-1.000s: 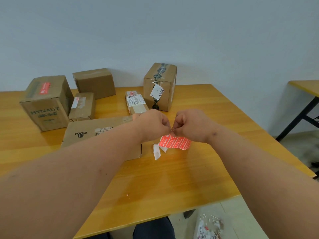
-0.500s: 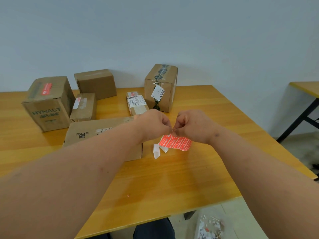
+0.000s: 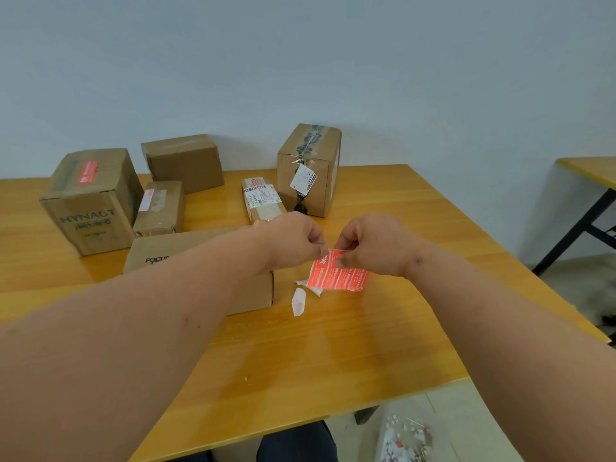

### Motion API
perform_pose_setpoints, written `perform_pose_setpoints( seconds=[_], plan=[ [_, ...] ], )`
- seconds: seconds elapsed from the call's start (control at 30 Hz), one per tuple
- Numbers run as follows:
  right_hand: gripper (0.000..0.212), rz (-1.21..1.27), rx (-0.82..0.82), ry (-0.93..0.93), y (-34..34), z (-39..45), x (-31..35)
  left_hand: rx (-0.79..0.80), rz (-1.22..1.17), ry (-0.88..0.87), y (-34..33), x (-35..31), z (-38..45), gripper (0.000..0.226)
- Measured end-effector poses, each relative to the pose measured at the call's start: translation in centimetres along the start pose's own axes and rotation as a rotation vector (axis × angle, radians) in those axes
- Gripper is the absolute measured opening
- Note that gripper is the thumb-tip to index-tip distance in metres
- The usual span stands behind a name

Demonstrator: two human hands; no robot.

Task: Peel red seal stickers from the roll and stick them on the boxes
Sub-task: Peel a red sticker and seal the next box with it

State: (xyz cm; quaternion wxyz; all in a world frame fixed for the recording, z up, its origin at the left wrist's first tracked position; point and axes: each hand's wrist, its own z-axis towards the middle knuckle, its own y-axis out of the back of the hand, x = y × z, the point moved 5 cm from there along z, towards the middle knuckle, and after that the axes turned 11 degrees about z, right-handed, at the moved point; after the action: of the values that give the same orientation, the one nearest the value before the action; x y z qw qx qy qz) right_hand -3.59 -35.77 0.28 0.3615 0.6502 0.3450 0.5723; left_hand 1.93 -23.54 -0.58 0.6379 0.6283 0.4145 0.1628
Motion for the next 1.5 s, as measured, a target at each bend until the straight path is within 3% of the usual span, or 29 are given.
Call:
perform_pose_setpoints(
  seconds=[0.17,0.47,1.0,1.5],
  plan=[
    [0.004,0.028,-0.005,0.006,0.0,-0.1,-0.3,-0.004,-0.04,0.006,-0.2,0.8,0.2,0.01],
    [0.007,-0.03,0.004,0.027,-0.3,0.3,0.0,0.0,0.146,0.012,-0.1,-0.5,-0.1,0.017],
    [0.024,-0.039,-0.021,0.068,-0.4,0.2,0.6,0.042,-0.094,-0.028,-0.5,-0.2,0.1,0.011],
    [0.009,0.025,0.01,-0.01,-0.4,0.1,0.6,0.061,-0.139,-0.008,0.1,0.2,-0.7,0.025]
  ],
)
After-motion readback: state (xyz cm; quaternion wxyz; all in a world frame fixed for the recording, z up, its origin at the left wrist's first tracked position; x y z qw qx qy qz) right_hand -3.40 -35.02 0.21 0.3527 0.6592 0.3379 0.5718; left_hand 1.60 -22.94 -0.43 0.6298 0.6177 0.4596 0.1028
